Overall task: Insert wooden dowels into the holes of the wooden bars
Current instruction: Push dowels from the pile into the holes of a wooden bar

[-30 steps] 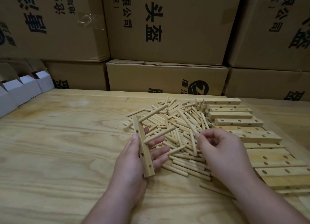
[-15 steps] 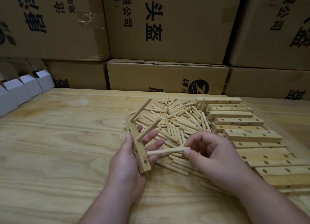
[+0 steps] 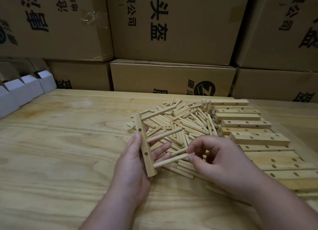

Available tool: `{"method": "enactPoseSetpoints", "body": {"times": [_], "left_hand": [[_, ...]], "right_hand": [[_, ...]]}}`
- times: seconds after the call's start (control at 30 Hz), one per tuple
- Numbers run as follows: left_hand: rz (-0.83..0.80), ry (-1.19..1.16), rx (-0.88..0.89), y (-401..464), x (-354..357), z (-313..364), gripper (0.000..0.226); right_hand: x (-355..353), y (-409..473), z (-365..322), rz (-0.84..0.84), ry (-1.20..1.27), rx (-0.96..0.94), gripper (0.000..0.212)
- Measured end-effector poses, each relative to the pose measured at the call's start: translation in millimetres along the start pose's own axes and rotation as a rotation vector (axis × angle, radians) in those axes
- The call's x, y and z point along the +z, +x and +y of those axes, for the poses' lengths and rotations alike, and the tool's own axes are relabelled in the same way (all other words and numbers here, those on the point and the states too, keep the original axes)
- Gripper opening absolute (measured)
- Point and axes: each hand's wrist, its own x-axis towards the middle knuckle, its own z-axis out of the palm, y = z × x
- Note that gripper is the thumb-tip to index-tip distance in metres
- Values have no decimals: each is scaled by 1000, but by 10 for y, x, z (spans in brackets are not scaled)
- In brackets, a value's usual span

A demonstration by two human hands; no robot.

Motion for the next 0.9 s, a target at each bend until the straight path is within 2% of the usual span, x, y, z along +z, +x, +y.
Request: {"method": "enactPoseSetpoints", "body": {"times": [0.2, 0.43, 0.57, 0.73, 0.9], "left_hand": [[-13, -6, -7, 11, -10, 2, 37], [-5, -16, -14, 19, -20, 13, 37], [1, -15, -13, 22, -23, 12, 37], [-4, 0, -33, 16, -37, 9, 37], [-5, 9, -36, 12, -41, 4, 35]], "right_hand": [[36, 5, -58, 20, -29, -84, 24], [39, 8, -68, 24, -56, -51, 25], [40, 0, -76, 25, -64, -43, 19], [44, 5, -82, 28, -218, -100, 10], [46, 3, -83, 27, -278, -138, 11]]}}
